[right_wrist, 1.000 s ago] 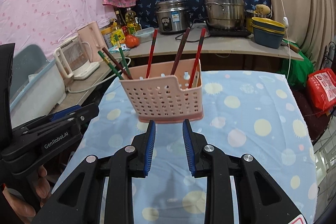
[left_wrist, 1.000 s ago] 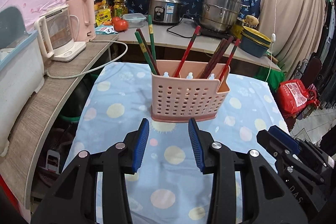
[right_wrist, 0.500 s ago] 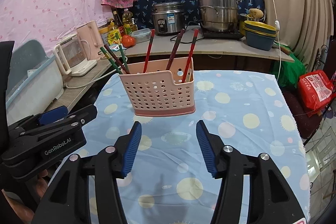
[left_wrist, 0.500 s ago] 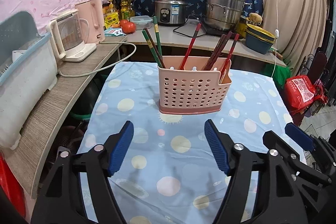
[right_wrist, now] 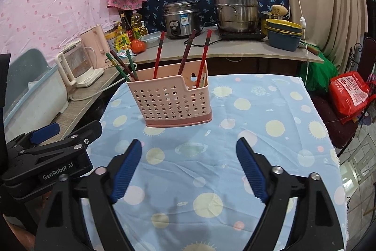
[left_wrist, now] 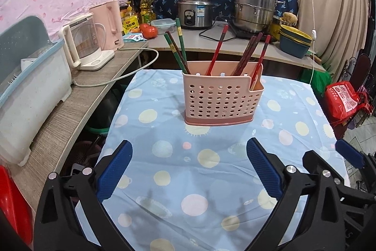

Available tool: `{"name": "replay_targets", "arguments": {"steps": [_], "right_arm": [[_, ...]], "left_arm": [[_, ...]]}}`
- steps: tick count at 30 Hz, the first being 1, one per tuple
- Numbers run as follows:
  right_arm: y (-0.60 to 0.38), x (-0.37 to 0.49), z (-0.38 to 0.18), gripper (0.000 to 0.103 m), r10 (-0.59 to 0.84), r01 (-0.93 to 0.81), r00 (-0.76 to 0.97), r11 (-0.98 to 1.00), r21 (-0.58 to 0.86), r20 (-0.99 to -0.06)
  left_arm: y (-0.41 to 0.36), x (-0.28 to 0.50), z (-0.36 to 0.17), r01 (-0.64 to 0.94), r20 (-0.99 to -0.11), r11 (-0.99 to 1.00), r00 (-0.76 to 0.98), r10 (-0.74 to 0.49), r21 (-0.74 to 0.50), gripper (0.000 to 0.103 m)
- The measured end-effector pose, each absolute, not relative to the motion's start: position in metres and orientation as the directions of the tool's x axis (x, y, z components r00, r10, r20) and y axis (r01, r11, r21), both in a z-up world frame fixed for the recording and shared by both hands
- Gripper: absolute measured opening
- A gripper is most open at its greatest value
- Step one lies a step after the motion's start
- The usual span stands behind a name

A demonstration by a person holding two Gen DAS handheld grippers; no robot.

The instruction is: Organize utensils

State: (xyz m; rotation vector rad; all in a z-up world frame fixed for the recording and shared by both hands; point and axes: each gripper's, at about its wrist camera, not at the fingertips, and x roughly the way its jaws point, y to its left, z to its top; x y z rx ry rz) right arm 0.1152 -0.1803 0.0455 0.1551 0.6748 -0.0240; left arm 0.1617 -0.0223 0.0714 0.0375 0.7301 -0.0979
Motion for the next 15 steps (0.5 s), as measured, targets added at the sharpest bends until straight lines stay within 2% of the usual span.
{"name": "replay_targets", "arguments": {"steps": [4, 6, 15], "right_arm": [[-0.180, 0.114, 0.045, 0.087, 0.007, 0.089, 0.784, 0.988, 0.123, -0.621], [-0.181, 0.114, 0.044, 0.096, 0.009, 0.089, 0.783, 0.988, 0.127, -0.621], [-0.180, 0.112, 0.041, 0.096, -0.003, 0.102, 0.779, 0.987, 0.122, -0.627]], "left_arm": [[-0.021, 0.161, 0.069, 0.092, -0.675, 0.996, 0.734, -0.071, -0.004, 0.095], [-0.021, 0.161, 0.067, 0.078, -0.678, 0.997, 0.734, -0.053, 0.006, 0.096], [-0.022, 0.162, 0.061, 0.069, -0.691, 0.998, 0.722, -0.041, 0.013, 0.096]]}}
